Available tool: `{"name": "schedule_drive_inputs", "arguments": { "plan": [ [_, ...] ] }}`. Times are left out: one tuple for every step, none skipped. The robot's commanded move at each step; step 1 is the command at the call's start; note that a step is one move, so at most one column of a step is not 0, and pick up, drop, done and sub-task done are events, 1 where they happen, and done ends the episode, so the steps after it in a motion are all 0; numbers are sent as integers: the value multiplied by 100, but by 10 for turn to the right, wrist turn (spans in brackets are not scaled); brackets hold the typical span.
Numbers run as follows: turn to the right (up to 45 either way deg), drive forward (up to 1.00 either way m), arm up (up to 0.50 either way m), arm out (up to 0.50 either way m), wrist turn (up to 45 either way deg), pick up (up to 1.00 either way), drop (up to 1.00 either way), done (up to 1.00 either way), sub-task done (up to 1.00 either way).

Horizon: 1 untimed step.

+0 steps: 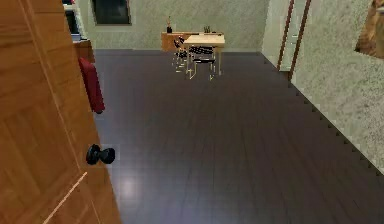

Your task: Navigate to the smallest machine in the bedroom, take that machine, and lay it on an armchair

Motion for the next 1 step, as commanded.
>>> {"name": "schedule_drive_inputs", "arguments": {
  "plan": [
    [210,0,0,0,0,0,0,0,0]
  ]
}}
